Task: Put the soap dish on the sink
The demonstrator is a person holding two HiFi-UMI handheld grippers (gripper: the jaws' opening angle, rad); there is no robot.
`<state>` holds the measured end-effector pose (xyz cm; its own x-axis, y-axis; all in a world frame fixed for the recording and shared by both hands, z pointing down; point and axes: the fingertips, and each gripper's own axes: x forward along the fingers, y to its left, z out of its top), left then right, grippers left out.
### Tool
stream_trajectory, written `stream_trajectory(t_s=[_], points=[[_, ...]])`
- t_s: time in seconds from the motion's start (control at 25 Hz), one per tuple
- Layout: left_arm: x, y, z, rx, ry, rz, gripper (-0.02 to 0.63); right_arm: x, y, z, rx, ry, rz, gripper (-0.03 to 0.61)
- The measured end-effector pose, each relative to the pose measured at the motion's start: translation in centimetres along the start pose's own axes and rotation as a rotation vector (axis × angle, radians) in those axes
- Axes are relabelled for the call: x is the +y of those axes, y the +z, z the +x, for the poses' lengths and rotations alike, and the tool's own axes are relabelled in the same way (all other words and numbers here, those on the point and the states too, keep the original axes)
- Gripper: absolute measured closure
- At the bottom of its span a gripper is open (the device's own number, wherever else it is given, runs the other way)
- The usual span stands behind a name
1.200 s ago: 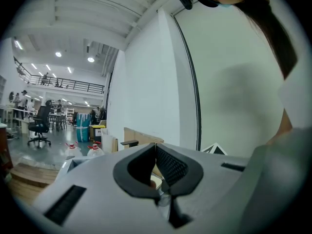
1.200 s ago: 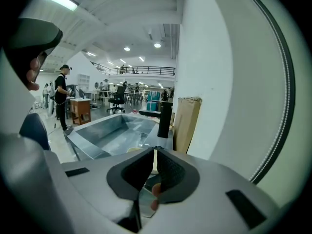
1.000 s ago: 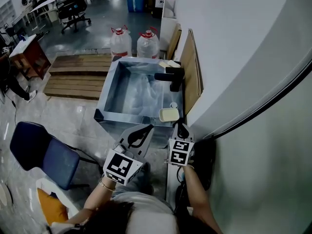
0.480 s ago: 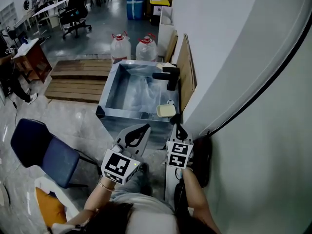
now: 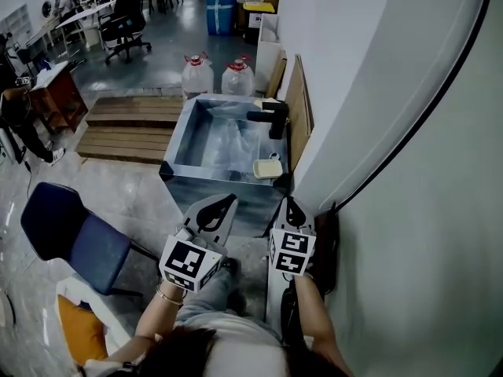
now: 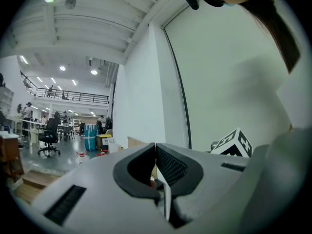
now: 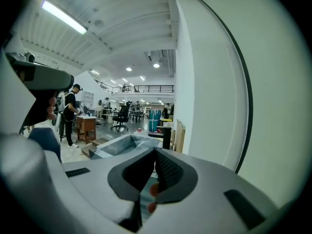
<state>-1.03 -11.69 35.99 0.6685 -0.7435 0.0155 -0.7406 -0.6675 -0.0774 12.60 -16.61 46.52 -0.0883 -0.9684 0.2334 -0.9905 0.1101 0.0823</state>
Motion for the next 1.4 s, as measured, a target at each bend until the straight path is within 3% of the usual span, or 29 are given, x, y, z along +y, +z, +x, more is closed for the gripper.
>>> stream_trajectory(t_s=[0.52, 1.4], points=[[-1.6, 0.9, -2.0, -0.003, 0.011, 0.019, 0.604, 1.0, 3.2, -5.8, -0.098, 0.013, 0.005, 0.552], [-1.6, 1.4, -7.5, -0.025, -0.015, -0.008, 0.604, 5.5, 6.4, -13.0, -0.163, -0.004, -0.021, 0.552]])
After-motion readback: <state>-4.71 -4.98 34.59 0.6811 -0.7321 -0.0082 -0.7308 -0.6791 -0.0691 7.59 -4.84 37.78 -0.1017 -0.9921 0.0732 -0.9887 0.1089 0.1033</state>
